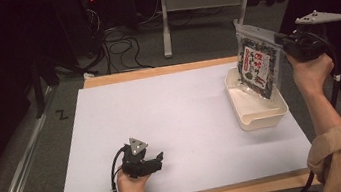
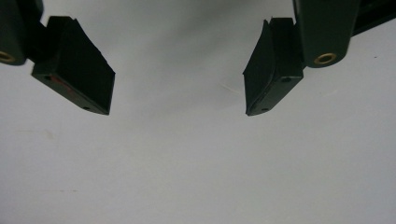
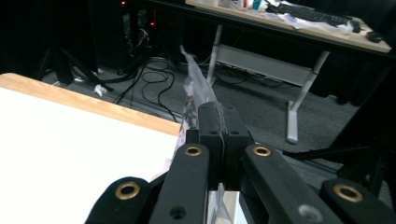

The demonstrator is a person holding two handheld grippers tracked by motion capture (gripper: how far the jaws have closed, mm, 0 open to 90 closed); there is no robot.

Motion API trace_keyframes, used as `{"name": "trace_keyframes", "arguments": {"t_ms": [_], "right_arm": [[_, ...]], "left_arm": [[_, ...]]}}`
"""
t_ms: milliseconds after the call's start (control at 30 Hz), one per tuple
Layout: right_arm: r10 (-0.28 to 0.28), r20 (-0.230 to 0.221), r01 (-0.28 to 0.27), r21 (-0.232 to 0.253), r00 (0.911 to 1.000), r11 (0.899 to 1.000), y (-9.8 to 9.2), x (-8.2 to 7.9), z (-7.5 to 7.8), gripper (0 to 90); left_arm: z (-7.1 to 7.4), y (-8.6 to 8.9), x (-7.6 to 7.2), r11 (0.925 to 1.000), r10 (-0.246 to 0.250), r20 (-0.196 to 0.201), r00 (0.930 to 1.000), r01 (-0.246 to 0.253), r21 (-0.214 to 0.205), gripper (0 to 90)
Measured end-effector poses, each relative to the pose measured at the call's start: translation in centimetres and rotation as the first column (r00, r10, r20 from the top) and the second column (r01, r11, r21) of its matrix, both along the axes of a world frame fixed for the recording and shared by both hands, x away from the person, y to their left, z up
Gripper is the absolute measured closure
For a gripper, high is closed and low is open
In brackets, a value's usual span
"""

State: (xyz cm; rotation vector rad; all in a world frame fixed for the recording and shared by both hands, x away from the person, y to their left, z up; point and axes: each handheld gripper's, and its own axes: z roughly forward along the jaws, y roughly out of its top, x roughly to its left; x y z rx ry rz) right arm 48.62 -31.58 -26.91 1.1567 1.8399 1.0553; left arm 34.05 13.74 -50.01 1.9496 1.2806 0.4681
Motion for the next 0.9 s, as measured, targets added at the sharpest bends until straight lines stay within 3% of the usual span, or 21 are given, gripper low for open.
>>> {"name": "trace_keyframes", "arguments": {"t_ms": [100, 133, 200, 267, 367, 500, 667, 833, 900], "right_arm": [[0.031, -0.027, -0.031, -0.022, 0.9992, 0.999, 0.1, 0.2, -1.5, 90.0], [0.038, -0.018, -0.039, -0.022, 0.9991, 0.999, 0.1, 0.1, -1.9, 90.0], [0.068, -0.044, -0.068, -0.01, 0.9967, 0.998, -0.2, 0.2, -2.4, 90.0], [0.068, -0.048, -0.07, -0.038, 0.9965, 0.997, -0.3, 0.1, -3.0, 90.0], [0.086, -0.058, -0.086, 0.004, 0.9946, 0.996, -1.0, -0.1, -3.2, 90.0], [0.09, -0.066, -0.091, -0.005, 0.9937, 0.996, -1.3, -0.4, -3.3, 90.0], [0.076, -0.074, -0.074, 0.022, 0.9944, 0.997, -2.0, -0.7, -3.9, 90.0], [0.056, -0.122, -0.057, -0.003, 0.9909, 0.998, -3.0, -0.8, -4.8, 90.0], [0.043, -0.125, -0.042, 0.013, 0.9912, 0.999, -3.8, -1.0, -5.4, 90.0]], "left_arm": [[-0.1, 0.0, 0.2, 1.0, 0.005, -0.001, 1.0, -0.005, -0.007, 25.6], [-0.1, -0.1, 0.3, 1.0, 0.002, -0.005, 1.0, -0.002, -0.006, 25.7], [-0.1, -0.3, 0.3, 0.9999, -0.007, -0.005, 1.0, 0.007, 0.009, 25.8], [-0.1, -0.4, 0.2, 0.9997, -0.01, 0.0, 1.0, 0.01, 0.021, 25.8], [-0.1, -0.4, 0.2, 0.9998, -0.004, -0.002, 1.0, 0.004, 0.019, 25.9], [-0.1, -0.5, 0.2, 0.9997, -0.007, 0.0, 1.0, 0.007, 0.022, 25.9], [-0.2, -0.5, 0.2, 0.9996, -0.01, -0.002, 1.0, 0.01, 0.027, 25.9], [-0.2, -0.6, 0.2, 0.9994, -0.014, -0.001, 0.9999, 0.014, 0.032, 25.9], [-0.2, -0.7, 0.2, 0.9993, -0.013, -0.002, 0.9999, 0.013, 0.036, 25.9]]}}
